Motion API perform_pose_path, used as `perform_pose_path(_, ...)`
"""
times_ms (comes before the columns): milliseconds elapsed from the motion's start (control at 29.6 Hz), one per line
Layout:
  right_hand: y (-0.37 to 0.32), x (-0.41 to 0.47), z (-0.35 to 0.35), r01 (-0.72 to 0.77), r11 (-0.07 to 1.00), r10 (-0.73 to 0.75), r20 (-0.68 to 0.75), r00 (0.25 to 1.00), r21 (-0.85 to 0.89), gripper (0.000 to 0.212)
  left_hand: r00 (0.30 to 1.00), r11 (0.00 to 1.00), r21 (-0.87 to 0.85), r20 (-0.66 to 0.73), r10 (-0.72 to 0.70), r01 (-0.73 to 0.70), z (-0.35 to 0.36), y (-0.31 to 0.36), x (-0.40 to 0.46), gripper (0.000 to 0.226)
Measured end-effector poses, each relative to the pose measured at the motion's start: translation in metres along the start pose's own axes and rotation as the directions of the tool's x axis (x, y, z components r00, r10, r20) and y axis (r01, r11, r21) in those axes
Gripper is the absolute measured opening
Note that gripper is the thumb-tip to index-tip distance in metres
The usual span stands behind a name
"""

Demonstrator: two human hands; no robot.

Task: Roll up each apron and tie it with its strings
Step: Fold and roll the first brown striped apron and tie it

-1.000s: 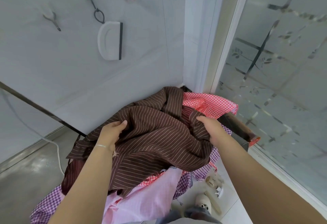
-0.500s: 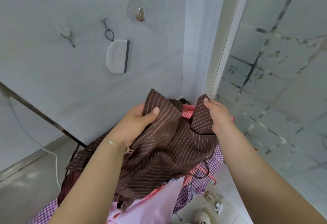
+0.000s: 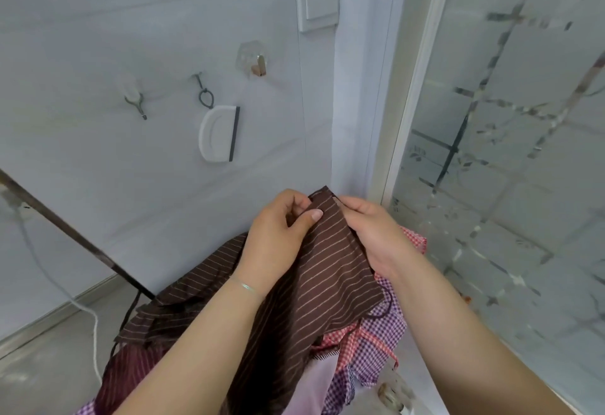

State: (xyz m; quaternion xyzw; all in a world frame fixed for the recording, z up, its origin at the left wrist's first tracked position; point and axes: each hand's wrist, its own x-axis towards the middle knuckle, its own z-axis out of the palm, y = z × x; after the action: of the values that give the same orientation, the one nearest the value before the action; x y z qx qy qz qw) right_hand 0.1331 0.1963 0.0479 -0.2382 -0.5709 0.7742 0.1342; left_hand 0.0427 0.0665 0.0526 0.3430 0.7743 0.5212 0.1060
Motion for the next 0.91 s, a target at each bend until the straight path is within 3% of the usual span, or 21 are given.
perform_pose_path(203,-0.005,-0.010,0.001,0.084,0.989,-0.079,0.040,0.996,-0.120,0.028,0.995,0.998,-0.062,-0.102,0.014,-0.021,0.000,0.000,0.004,0.015)
perform_pose_path(541,-0.007,-0.015,0.006,0.112,0.981,-0.105,0.050,0.993,-0.161,0.031,0.993,0.971,-0.214,-0.038,-0.114,0.103,-0.005,0.014,0.003,0.011)
perform_pose_path(710,-0.012,-0.019,0.004,0.140,0.969,-0.125,0.085,0.989,-0.204,0.032,0.994,0.987,-0.155,-0.085,-0.066,0.052,-0.005,0.016,0.008,0.012)
perform_pose_path(777,-0.018,-0.021,0.004,0.171,0.959,-0.148,0.114,0.982,-0.228,0.039,0.997,0.996,-0.074,-0.056,-0.043,0.039,-0.006,0.017,0.012,0.019)
perform_pose_path(845,-0.024,-0.021,0.004,0.234,0.936,-0.200,0.152,0.968,-0.262,0.037,1.000,1.000,0.015,-0.030,0.000,0.001,-0.006,0.020,0.016,0.011)
perform_pose_path(912,-0.027,-0.021,0.003,0.284,0.924,-0.250,0.160,0.955,-0.255,0.034,0.997,0.997,0.070,-0.069,0.040,-0.035,-0.008,0.023,0.021,0.014)
